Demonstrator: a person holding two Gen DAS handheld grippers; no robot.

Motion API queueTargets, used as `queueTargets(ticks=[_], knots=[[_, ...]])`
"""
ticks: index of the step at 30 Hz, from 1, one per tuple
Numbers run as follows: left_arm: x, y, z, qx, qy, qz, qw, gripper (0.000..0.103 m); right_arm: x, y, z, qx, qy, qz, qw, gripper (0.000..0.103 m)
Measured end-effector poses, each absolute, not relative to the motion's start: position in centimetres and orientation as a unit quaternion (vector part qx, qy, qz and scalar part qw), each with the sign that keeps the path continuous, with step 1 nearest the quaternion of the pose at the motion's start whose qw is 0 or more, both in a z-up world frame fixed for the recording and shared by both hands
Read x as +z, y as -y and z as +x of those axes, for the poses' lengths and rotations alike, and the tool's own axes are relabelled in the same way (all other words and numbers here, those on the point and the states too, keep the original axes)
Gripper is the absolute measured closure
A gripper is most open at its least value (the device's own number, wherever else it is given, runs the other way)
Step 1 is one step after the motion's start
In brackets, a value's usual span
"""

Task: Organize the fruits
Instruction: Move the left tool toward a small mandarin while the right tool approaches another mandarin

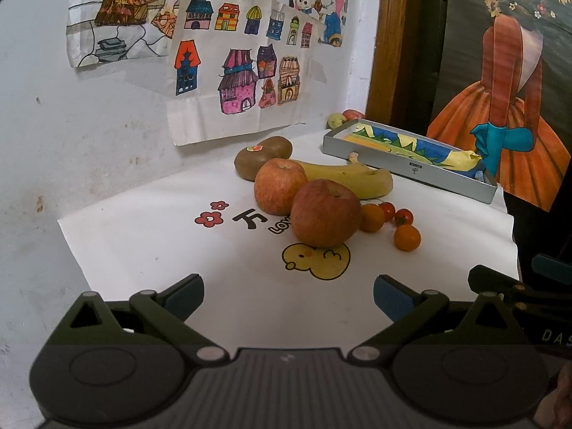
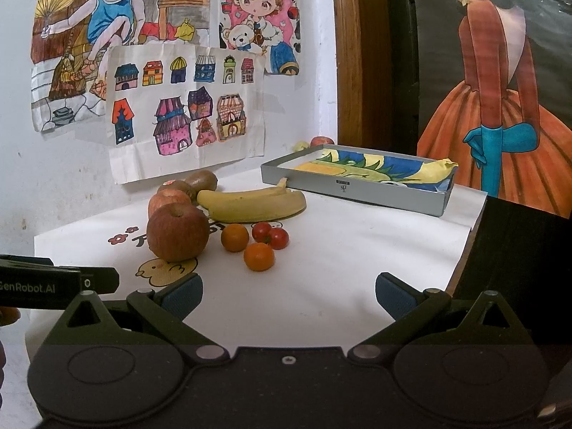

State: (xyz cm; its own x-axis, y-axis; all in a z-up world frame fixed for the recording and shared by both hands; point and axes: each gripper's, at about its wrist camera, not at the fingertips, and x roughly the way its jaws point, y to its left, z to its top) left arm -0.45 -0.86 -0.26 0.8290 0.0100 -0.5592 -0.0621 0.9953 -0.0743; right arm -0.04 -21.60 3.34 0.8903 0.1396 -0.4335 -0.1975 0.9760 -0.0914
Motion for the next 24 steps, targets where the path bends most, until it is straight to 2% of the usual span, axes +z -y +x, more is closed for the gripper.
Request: queueTargets(ticks=[11,16,24], knots=[[0.6,0.4,-0.1,0.003,-0.307,-0.026,0.951,0.0,4.3,22.3,-0.6,0.133,-0.193,-0.083,0.969,0.001],[3.1,0.0,0.1,-0.001,-0.28,0.012,0.96,0.0,6.9,23.3,-0.5,0.158,-0.153,-0.119,0.968,0.001],[4.8,0.2,1.5,-0.015,-0.265,0.041,0.963,0.0,8.5,23.4,1.5,0.167,-0.149,-0.151,0.963,0.001]])
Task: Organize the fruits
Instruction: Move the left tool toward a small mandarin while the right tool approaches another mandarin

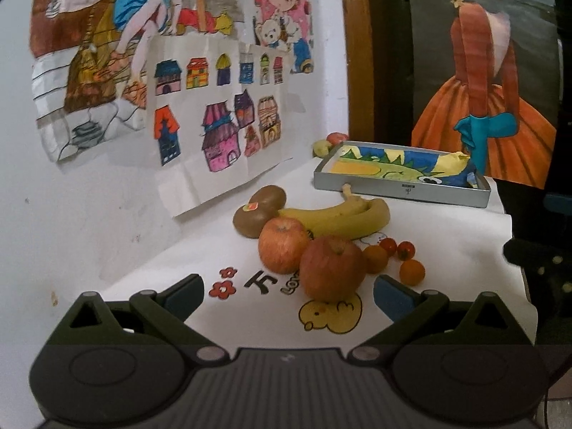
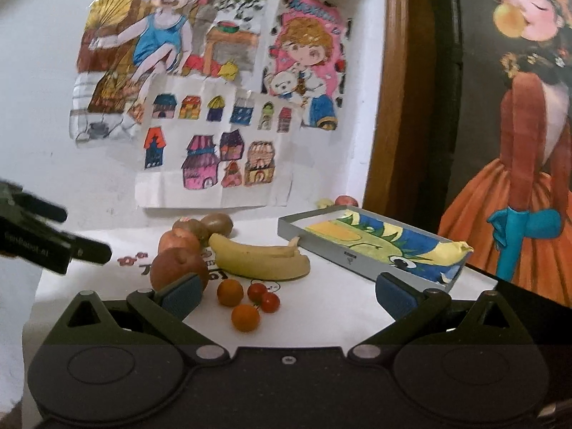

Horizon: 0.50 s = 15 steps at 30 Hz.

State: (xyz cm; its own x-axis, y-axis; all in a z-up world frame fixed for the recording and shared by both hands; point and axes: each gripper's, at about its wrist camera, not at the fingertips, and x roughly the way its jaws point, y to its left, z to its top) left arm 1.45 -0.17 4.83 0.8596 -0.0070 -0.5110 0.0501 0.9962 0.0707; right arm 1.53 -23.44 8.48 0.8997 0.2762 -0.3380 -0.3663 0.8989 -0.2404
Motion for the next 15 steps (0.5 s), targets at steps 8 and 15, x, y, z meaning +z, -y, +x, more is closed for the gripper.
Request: queueTargets(ticks=[8,15], knots=[[4.3,0.1,3.8,-0.054,-0.263,0.056,0.962,0.0,7.2,22.6,3.2,0.197,-0.165,-0.167,0.952,0.001],[3.2,0.3,5.9,-0.077,-0.272,0.058,0.958,0.0,5.9,23.1,5.2,0.198,-0.188,-0.165,0.948,0.001]])
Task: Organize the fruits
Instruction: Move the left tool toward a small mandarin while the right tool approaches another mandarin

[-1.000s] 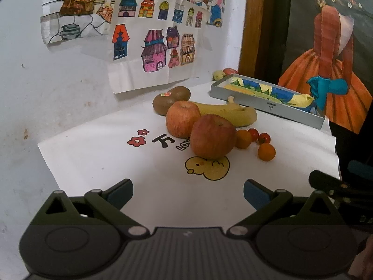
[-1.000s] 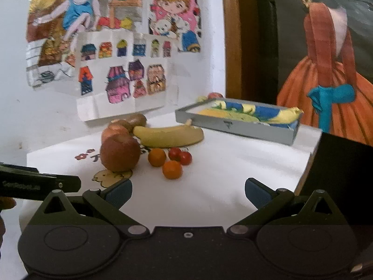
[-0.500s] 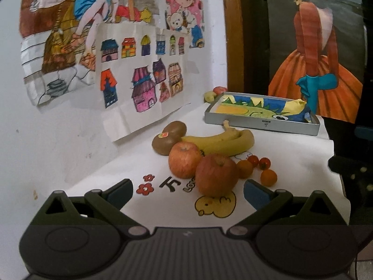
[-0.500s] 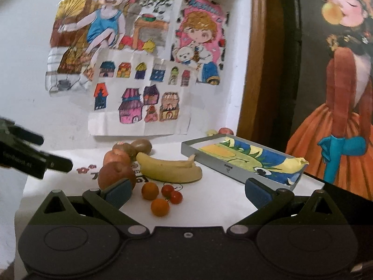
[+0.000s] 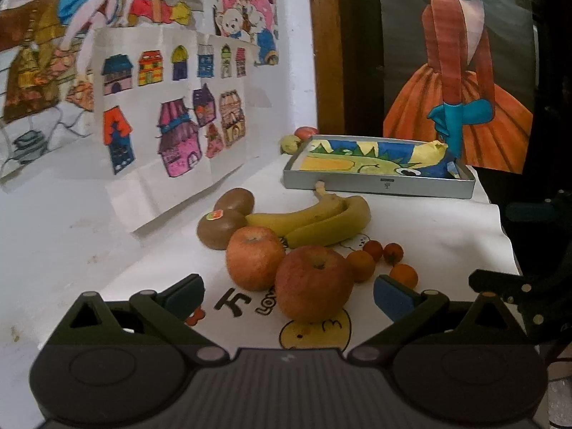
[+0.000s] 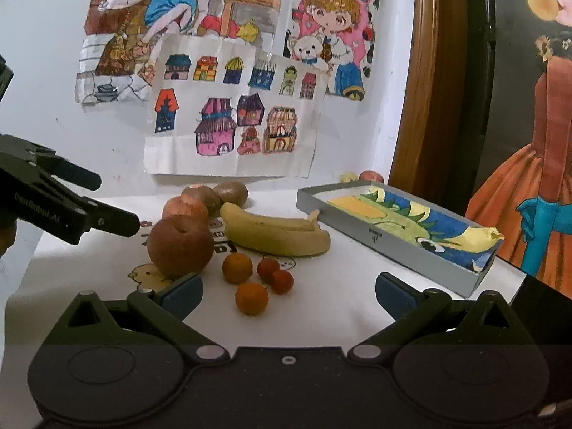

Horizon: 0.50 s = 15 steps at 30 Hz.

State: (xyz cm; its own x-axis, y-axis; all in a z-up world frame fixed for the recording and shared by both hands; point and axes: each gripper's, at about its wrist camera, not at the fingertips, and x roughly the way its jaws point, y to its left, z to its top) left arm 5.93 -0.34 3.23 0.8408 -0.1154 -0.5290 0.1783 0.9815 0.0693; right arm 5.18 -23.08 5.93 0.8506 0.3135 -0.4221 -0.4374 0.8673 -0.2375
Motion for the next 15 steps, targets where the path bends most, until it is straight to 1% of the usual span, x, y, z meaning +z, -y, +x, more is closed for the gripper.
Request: queueTargets(ticks=[9,15], knots=[[2.1,1.5,9.3,-0.104,-0.278,0.091,0.951,0.0,4.4,23.0,7.8,0.221,-0.213,-0.172,0.936,0.001],[2.6,3.6,10.9,-0.151,-0.247,0.143,0.946,0.0,3.5,22.6,9.0,0.235,-0.228,-0.175,0.929,0.001]])
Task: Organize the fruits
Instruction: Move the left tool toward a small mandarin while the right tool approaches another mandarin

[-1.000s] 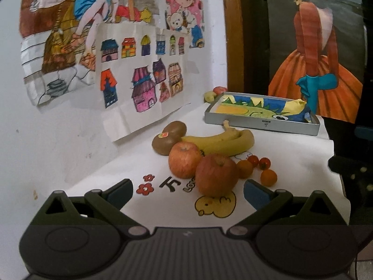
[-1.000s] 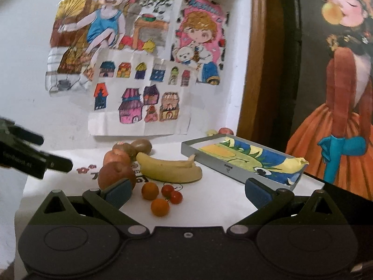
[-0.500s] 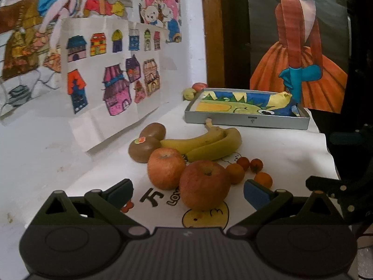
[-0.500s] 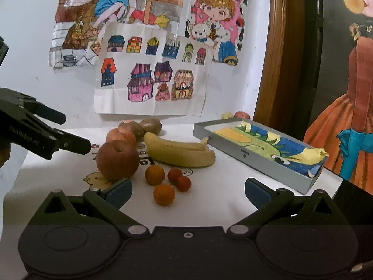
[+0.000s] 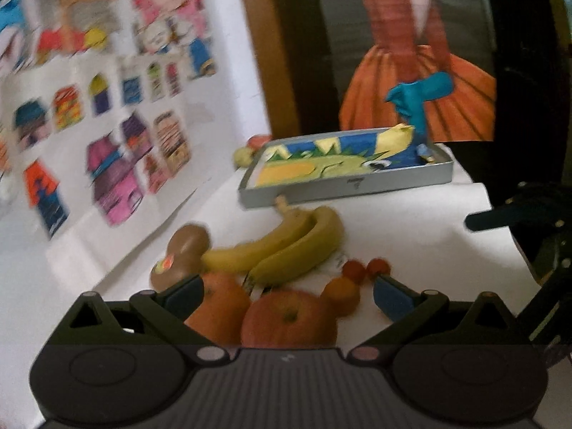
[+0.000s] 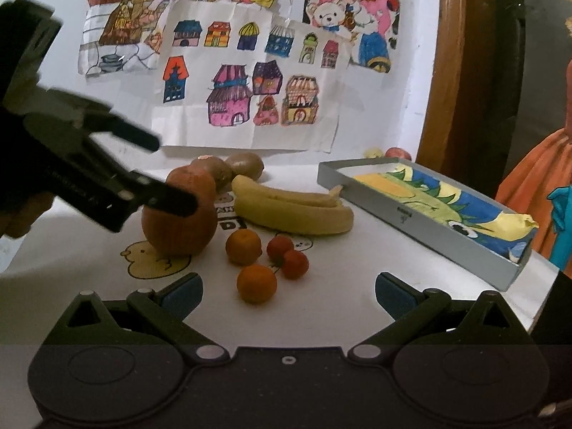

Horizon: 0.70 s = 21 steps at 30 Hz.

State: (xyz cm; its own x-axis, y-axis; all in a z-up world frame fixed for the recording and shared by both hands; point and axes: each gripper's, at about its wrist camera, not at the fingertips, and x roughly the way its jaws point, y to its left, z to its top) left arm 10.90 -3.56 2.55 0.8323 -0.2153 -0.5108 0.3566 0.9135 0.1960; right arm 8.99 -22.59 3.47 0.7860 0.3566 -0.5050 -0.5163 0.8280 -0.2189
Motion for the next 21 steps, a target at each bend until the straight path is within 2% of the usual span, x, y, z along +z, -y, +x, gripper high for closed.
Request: queueTargets(ticks=[9,14,21], knots=[[1.6,4.8,13.9,-0.172,-0.264,0.167,0.934,0.0,2.9,22.0,10.2,0.244,-0.241,-0.184,0.921,0.006],[1.0,5.2,15.5,-0.206,-0.277,0.201,0.916,0.0,2.6,21.6,10.9,0.253,-0.254,-0.185,0.915,0.012],[0.3,5.6,17.1,-0.238,-0.294,0.226,0.898,0.0,2.5,21.4,11.4,0.255,-0.264,-0.186,0.911,0.012]])
